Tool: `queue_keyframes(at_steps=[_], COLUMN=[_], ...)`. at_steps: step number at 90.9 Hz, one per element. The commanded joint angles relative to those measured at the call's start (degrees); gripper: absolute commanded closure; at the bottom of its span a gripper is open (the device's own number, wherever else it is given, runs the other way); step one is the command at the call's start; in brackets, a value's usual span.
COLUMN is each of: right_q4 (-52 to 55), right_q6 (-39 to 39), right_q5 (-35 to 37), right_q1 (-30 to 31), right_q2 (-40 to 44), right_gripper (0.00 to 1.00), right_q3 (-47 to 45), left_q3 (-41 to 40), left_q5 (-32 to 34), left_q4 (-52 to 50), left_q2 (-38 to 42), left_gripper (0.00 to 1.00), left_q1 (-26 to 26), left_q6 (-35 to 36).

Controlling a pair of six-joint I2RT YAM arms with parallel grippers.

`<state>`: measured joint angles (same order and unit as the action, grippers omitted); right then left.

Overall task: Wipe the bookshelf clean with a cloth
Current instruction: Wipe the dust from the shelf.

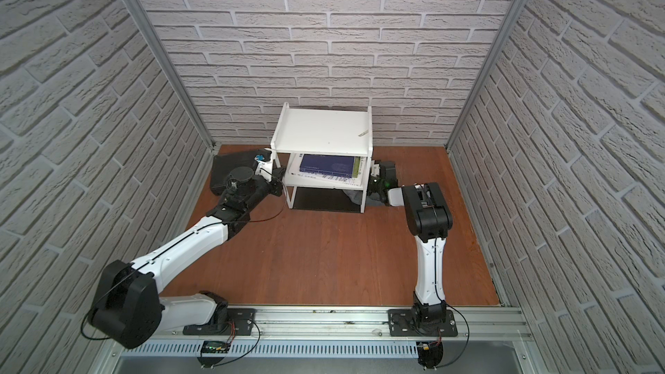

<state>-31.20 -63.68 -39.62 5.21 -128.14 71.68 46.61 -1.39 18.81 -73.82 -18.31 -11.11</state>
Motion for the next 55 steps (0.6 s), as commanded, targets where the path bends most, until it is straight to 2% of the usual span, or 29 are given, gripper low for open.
queue_keyframes(at_steps=[1,5,8,15,21,35,45,55], right_q4=[0.3,-0.7,-5.3,-19.8,-25.7,-12.2,-6.2,3.3], right_q6=[-1.3,-1.2,-3.2,-13.8,-20.1,-16.1,-12.8,-5.0], right_q5=[-5.5,-8.5,-10.2,-13.2,-12.1,0.1,2.4,6.2], right_q1=[1.8,4.2,6.1,8.2,6.6,-0.1,0.8,1.8], right_q2=[-2.9,-2.7,-2.3,-2.2,-2.5,-6.1,-7.3,-3.8], right_gripper=[0.97,0.97,0.97,0.97,0.97,0.97,0.98,0.97], right_q3=[1.8,0.0,-2.2,-7.9,-9.6,-2.6,5.2,6.0], left_q3=[-0.6,-0.7,-0.8,-0.7,-0.6,-0.1,0.0,-0.1], left_q5=[2.0,2.2,2.4,3.0,3.2,2.5,2.4,2.8], left_q4=[-6.6,-6.5,-6.5,-6.6,-6.5,-6.4,-6.3,-6.3], left_q2=[-2.9,-2.8,-2.8,-3.1,-3.3,-3.9,-4.1,-4.1], left_gripper=[1.00,1.00,1.00,1.00,1.00,1.00,1.00,1.00], left_q1=[-0.2,-0.3,-0.3,-0.3,-0.3,-0.3,-0.4,-0.4], left_q6=[-3.2,-3.3,-3.3,-3.1,-3.0,-3.0,-3.0,-3.3])
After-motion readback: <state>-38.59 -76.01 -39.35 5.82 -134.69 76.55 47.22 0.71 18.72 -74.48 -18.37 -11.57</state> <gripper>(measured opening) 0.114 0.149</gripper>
